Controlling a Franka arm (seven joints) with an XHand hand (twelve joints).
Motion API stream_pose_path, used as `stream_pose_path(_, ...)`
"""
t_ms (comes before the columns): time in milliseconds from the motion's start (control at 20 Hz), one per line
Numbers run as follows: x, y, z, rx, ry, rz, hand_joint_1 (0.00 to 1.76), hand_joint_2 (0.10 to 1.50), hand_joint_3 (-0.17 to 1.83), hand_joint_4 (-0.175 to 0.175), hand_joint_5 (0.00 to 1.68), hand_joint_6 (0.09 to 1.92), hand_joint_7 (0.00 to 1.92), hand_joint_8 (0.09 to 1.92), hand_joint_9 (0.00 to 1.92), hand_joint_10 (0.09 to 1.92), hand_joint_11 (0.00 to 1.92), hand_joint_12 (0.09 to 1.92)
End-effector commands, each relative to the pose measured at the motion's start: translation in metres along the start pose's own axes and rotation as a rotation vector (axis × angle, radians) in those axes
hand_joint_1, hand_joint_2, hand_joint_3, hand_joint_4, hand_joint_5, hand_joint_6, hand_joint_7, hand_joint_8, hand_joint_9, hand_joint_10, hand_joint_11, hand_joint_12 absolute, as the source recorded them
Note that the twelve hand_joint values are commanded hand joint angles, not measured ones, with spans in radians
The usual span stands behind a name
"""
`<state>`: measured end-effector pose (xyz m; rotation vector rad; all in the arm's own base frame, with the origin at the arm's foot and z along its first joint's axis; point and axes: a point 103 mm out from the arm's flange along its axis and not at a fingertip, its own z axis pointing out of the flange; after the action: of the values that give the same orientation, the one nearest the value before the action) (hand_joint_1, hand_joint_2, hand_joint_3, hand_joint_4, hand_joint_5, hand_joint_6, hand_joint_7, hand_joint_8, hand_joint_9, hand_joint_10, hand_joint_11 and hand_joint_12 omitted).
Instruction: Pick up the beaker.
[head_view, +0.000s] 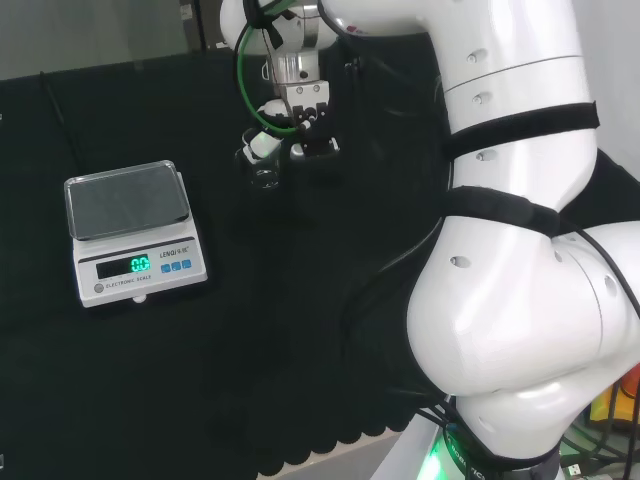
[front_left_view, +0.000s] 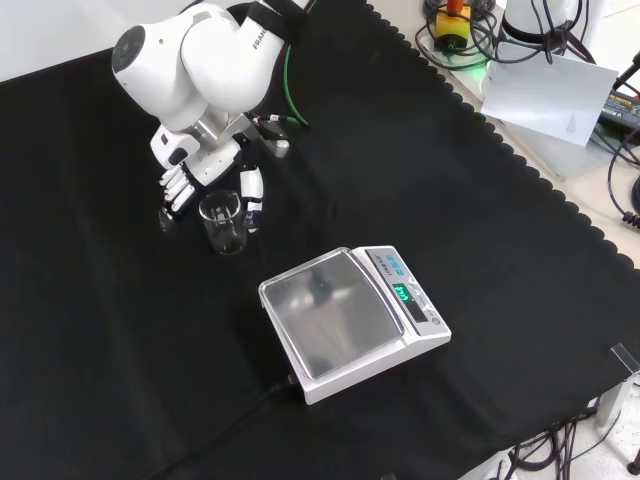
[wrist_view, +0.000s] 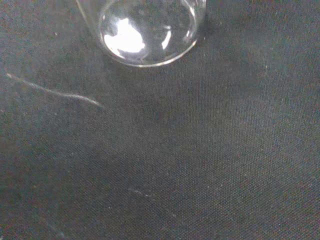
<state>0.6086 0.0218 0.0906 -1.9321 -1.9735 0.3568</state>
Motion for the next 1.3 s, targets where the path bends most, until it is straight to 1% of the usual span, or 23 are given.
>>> stream_pose_path(50,0.0,-0.001,0.002,-0.022,-0.002,0.01,0.49,0.72,0.17,0.021,0.08,0.09,0.0,0.63,0.13,0.86,0.0,1.51)
stream_pose_path(100,0.001,-0.001,0.002,-0.046,-0.004,0.013,0.53,0.73,0.18,0.021,0.09,0.09,0.01,0.64,0.15,0.86,0.0,1.52)
stream_pose_path(150,0.002,-0.002,0.002,-0.074,-0.007,0.014,0.6,0.75,0.2,0.022,0.15,0.09,0.07,0.68,0.22,0.85,0.06,1.52)
stream_pose_path(250,0.005,-0.002,0.003,-0.113,-0.011,0.014,0.72,0.77,0.28,0.025,0.34,0.09,0.26,0.75,0.47,0.78,0.29,1.44)
stream_pose_path(300,0.006,-0.002,0.004,-0.13,-0.016,0.016,0.77,0.76,0.36,0.025,0.43,0.17,0.35,0.78,0.59,0.73,0.4,1.39)
stream_pose_path(350,0.008,-0.001,0.005,-0.145,-0.022,0.019,0.82,0.74,0.45,0.023,0.48,0.33,0.42,0.81,0.71,0.69,0.5,1.33)
stream_pose_path(400,0.01,0.0,0.006,-0.157,-0.025,0.022,0.86,0.72,0.53,0.021,0.49,0.53,0.48,0.83,0.79,0.66,0.58,1.29)
stream_pose_path(450,0.011,0.001,0.007,-0.165,-0.026,0.024,0.92,0.72,0.61,0.001,0.52,0.75,0.55,0.9,0.9,0.66,0.72,1.22)
stream_pose_path(500,0.013,0.002,0.008,-0.174,-0.025,0.025,0.97,0.72,0.66,-0.029,0.55,0.92,0.62,1.0,1.0,0.68,0.88,1.12)
stream_pose_path(550,0.014,0.002,0.009,-0.182,-0.025,0.026,1.02,0.73,0.7,-0.062,0.57,1.05,0.67,1.1,1.06,0.72,1.03,1.03)
stream_pose_path(600,0.014,0.003,0.01,-0.188,-0.023,0.026,1.05,0.83,0.6,-0.084,0.66,1.17,0.72,1.21,1.1,0.79,1.14,0.96)
stream_pose_path(650,0.015,0.003,0.011,-0.188,-0.015,0.024,1.07,0.93,0.48,-0.114,0.72,1.24,0.75,1.3,1.13,0.86,1.24,0.91)
stream_pose_path(700,0.015,0.003,0.011,-0.183,-0.009,0.022,1.11,0.99,0.41,-0.097,0.74,1.27,0.8,1.35,1.16,0.92,1.3,0.87)
stream_pose_path(750,0.015,0.003,0.011,-0.182,-0.009,0.02,1.15,1.01,0.4,-0.084,0.74,1.29,0.83,1.39,1.17,0.98,1.33,0.85)
stream_pose_path(850,0.015,0.003,0.01,-0.182,-0.008,0.021,1.18,1.0,0.45,-0.077,0.73,1.32,0.86,1.44,1.18,1.05,1.35,0.85)
stream_pose_path(1050,0.014,0.001,0.001,-0.199,-0.005,0.024,1.19,0.96,0.55,-0.083,0.74,1.34,0.88,1.48,1.19,1.08,1.35,0.86)
stream_pose_path(1300,0.011,-0.009,-0.021,-0.222,-0.004,0.028,1.2,0.93,0.61,-0.09,0.75,1.34,0.89,1.49,1.19,1.09,1.35,0.87)
